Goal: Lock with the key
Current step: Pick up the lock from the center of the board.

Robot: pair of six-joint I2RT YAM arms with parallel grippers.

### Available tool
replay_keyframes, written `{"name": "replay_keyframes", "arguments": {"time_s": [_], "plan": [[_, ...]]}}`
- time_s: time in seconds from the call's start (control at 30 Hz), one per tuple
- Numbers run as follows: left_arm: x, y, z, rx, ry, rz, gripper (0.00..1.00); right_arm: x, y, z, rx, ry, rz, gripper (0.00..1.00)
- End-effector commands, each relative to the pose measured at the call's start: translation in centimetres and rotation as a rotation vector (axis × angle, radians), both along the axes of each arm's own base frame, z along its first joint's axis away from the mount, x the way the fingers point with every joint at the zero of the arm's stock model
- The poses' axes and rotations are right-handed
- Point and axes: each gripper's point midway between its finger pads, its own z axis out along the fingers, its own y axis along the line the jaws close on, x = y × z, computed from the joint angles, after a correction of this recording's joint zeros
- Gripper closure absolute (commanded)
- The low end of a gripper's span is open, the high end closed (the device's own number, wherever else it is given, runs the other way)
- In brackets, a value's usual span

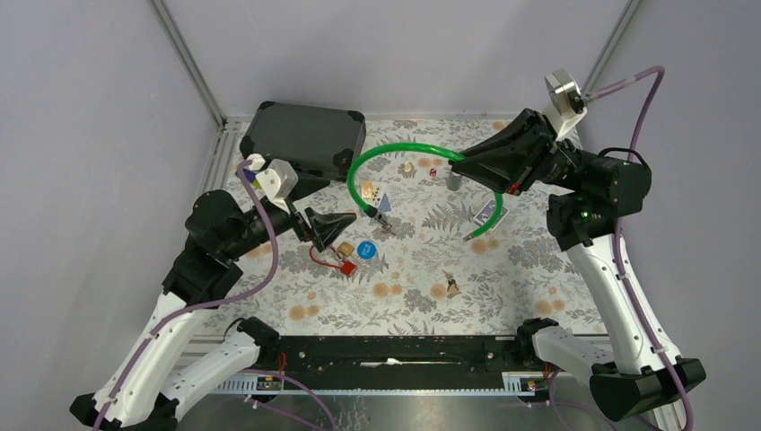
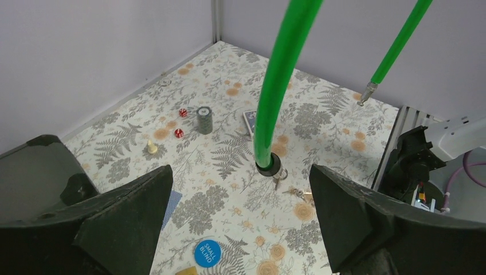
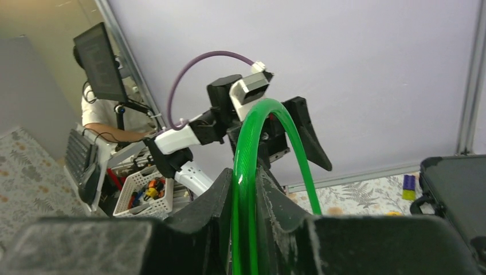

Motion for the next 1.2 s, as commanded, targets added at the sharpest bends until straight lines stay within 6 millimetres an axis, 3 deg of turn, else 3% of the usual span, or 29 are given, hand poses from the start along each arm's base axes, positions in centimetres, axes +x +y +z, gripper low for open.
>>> {"name": "replay_keyframes", "arguments": {"time_s": [0.0, 0.33, 0.63, 0.93, 1.17], "plan": [[-1.0, -0.6, 2.7, -0.091, -0.098, -0.065, 0.01, -4.0, -1.0, 2.7, 0.077, -0.117, 0.053, 1.00], [-3.0, -3.0, 5.0, -0.228, -0.107, -0.261, 0.02, -4.6, -1.2, 2.9, 0.099, -0.104, 0.073, 1.00], [-3.3, -4.3, 4.0, -0.226, -0.068, -0.355, 0.22, -3.9, -1.1, 2.8, 0.115, -0.077, 0.063, 1.00], [-3.5, -4.6, 3.1, -0.222, -0.047, -0.386, 0.20, -3.5, -1.4, 3.2, 0.167, -0.080, 0.024, 1.00], [-3.9, -5.1, 2.7, -0.206, -0.028, -0.440, 0.34, -3.4, -1.6, 3.3, 0.182, -0.077, 0.010, 1.00]]}}
